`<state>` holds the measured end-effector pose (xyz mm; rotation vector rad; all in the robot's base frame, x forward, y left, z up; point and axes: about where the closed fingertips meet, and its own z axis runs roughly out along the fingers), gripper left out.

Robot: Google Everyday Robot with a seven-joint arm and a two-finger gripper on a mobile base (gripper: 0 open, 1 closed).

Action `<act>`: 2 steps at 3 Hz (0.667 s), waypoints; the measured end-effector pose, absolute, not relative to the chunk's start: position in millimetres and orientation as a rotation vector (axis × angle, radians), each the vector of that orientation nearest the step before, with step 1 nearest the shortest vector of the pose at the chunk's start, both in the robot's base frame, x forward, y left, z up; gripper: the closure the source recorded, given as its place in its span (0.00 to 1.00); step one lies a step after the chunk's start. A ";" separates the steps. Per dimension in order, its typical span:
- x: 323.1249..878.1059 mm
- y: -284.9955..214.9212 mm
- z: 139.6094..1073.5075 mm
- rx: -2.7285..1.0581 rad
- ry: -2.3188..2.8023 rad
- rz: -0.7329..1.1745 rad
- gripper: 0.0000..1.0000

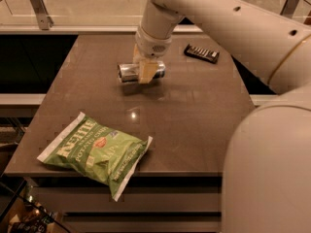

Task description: Place redbull can upright

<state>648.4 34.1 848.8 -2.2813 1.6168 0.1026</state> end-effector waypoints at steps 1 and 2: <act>632.0 16.2 867.5 -2.198 1.540 0.109 1.00; 624.9 6.4 890.8 -2.142 1.404 0.117 1.00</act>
Offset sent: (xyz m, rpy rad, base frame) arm -0.0341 -0.0435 0.0782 0.3233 -0.2398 0.1552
